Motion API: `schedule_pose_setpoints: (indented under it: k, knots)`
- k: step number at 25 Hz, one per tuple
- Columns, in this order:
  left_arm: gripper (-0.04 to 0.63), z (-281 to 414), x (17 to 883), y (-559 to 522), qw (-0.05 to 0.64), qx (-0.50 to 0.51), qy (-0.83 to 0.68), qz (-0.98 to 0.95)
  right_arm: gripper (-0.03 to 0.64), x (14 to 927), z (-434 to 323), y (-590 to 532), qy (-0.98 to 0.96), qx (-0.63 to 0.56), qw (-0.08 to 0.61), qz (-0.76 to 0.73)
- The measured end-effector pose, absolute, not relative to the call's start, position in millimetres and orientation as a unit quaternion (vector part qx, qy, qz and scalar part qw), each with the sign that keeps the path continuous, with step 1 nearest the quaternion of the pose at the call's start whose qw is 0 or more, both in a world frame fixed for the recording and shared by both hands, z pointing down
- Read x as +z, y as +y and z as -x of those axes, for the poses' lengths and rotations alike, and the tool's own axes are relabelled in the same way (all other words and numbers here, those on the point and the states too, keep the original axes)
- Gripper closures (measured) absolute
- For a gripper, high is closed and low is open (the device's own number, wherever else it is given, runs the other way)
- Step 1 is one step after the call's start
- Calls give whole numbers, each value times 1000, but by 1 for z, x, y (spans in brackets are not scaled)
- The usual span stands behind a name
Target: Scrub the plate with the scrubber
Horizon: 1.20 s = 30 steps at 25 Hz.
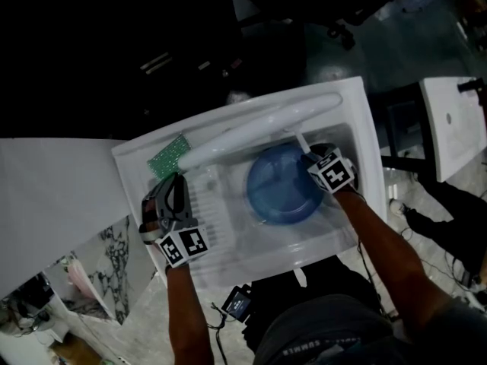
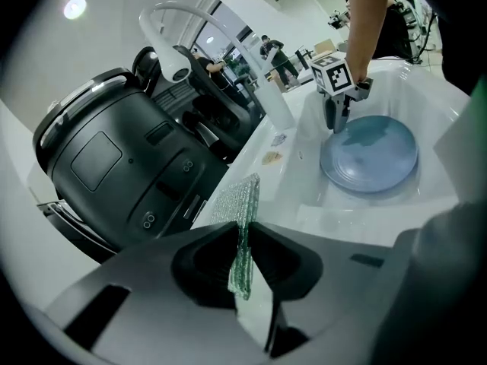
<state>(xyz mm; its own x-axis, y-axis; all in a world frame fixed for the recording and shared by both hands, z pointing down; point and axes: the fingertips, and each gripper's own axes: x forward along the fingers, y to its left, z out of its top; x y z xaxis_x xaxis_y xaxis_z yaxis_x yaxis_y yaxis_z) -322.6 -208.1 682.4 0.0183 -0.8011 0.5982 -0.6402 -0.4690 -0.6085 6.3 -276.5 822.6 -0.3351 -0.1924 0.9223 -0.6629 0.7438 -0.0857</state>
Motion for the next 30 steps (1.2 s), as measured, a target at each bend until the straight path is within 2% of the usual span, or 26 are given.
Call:
schedule_pose_setpoints:
  k: [13, 16, 23, 30]
  knots:
    - [540, 315, 675, -199, 88, -480, 505, 712, 461, 859, -8, -271, -762, 274, 530, -254]
    - [540, 311, 672, -200, 92, -480, 504, 712, 531, 860, -11, -272, -758, 275, 533, -256]
    - [540, 306, 664, -194, 99, -481, 506, 710, 571, 851, -15, -264, -743, 358, 500, -265]
    - [541, 297, 647, -186, 110, -478, 509, 707, 578, 824, -21, -251, -743, 392, 460, -287]
